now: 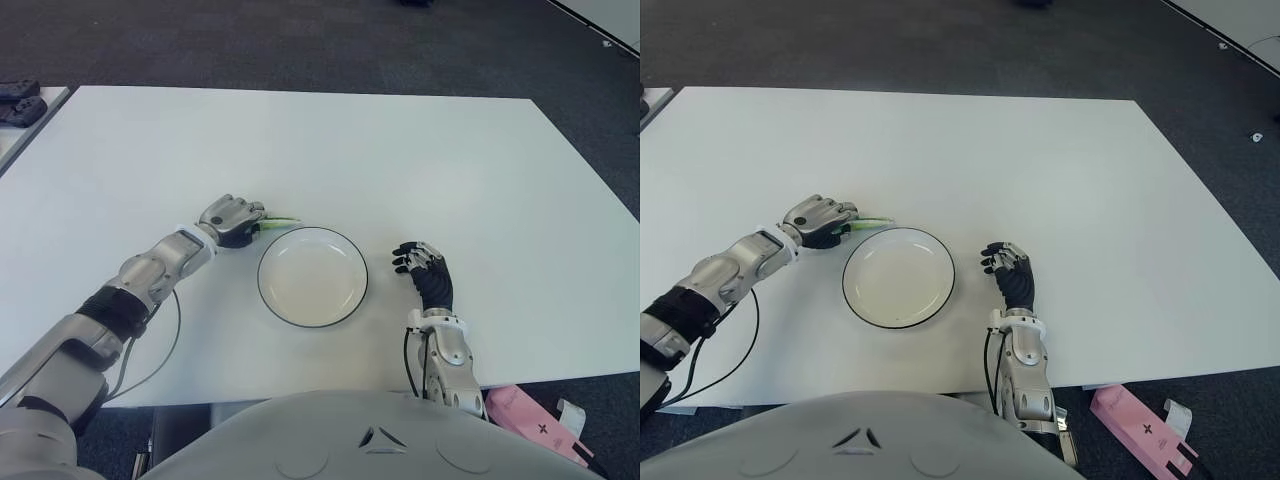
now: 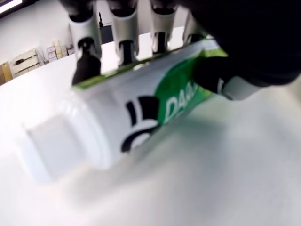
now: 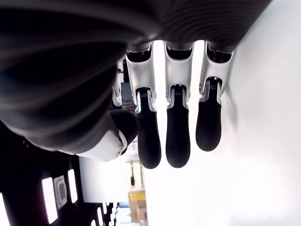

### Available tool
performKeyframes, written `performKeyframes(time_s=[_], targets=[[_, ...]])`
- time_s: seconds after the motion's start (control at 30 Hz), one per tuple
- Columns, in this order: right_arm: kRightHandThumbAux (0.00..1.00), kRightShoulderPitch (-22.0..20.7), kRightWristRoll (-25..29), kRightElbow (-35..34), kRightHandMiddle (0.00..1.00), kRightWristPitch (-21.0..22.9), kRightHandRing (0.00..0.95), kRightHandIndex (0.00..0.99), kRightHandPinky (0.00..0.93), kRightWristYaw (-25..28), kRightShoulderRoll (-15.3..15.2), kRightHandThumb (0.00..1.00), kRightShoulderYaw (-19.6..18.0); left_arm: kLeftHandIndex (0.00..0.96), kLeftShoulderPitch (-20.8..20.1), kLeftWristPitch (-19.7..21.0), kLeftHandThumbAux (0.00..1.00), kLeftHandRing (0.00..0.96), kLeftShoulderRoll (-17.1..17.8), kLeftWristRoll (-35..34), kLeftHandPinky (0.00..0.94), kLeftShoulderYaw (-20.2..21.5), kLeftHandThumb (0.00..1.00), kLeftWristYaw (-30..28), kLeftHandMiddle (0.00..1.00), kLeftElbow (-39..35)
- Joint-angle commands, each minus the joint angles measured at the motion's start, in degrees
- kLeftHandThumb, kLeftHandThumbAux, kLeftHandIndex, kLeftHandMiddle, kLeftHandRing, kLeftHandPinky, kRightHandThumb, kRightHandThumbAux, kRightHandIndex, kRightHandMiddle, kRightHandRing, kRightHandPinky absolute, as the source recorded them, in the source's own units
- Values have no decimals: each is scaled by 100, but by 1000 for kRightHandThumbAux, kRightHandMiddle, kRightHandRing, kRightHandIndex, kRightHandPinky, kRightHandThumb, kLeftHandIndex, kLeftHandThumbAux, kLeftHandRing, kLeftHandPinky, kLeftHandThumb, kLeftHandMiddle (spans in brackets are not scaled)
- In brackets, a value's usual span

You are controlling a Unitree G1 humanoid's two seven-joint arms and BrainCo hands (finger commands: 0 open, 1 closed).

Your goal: Put the toothpaste on the table into the plate.

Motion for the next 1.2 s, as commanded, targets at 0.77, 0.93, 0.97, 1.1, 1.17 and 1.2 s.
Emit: performKeyframes(time_s=[0.77, 0.93, 0.97, 1.1, 1.17, 1.2], targets=[[726, -4, 39, 59, 500, 93, 510, 430, 517, 49, 43, 711, -72, 443, 650, 77, 700, 873, -12, -346, 878, 244, 741, 87, 880, 270], [726, -3, 41, 80, 503, 41, 517, 430, 527, 64, 48, 711, -65, 443, 786, 385, 700, 868, -92, -449, 870, 489, 739, 109, 875, 17], [725, -3, 41, 86, 503, 29, 517, 430, 524, 66, 49, 711, -64, 443, 811, 439, 700, 867, -112, -477, 871, 537, 738, 119, 874, -25], [726, -7, 48, 105, 503, 2, 518, 430, 524, 75, 57, 711, -61, 442, 917, 649, 700, 861, -208, -585, 859, 753, 736, 219, 869, -177], [726, -11, 58, 114, 503, -1, 518, 429, 523, 78, 64, 711, -62, 442, 974, 760, 700, 858, -272, -659, 850, 902, 736, 315, 865, -259], [726, -13, 60, 120, 503, -3, 518, 429, 523, 79, 67, 711, -60, 442, 1002, 810, 700, 856, -291, -710, 846, 997, 736, 363, 864, -329]])
